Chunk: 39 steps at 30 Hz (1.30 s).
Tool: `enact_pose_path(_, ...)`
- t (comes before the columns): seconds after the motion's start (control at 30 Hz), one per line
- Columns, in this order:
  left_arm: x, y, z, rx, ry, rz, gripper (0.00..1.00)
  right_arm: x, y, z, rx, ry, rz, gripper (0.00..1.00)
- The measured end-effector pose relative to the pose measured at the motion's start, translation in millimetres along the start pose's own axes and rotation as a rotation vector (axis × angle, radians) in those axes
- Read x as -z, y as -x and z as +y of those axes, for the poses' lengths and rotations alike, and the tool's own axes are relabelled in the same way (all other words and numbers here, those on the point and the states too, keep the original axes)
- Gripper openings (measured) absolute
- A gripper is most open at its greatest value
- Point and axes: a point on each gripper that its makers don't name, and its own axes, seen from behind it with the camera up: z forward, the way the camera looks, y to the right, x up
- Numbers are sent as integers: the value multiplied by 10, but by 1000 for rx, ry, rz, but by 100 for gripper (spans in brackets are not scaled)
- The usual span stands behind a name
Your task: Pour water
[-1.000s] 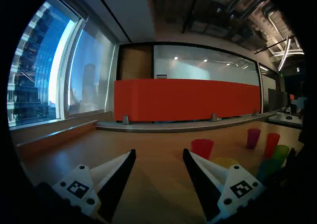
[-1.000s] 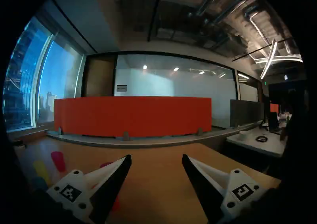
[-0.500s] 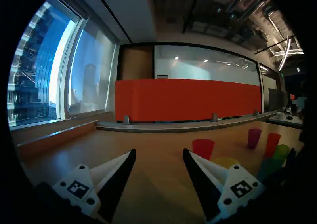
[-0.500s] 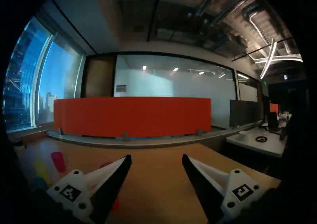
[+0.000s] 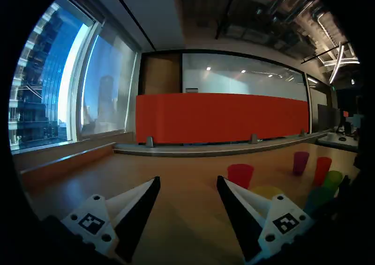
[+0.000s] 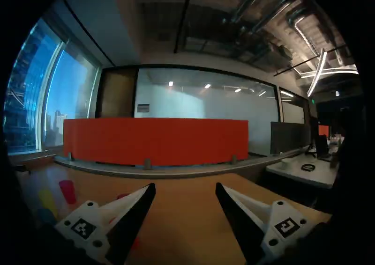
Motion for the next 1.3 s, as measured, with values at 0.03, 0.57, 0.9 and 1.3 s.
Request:
enact_pose_path(0.03,1,1,1,0,0,0,89,3,-6,5,-1,-4,4,99)
enact_pose_path(0.57,2,-8,1,0,0,0,89,-2,265,-226,-13,-116,-1,99)
enact_pose_path(0.9,-1,-4,1,-1,0,0,89,-118,242,-443,-16,-149,23,99)
enact_pose_path(1.3,1,-4,-3,-1,0,0,89,-212,455,-591,-18,-166,3,99)
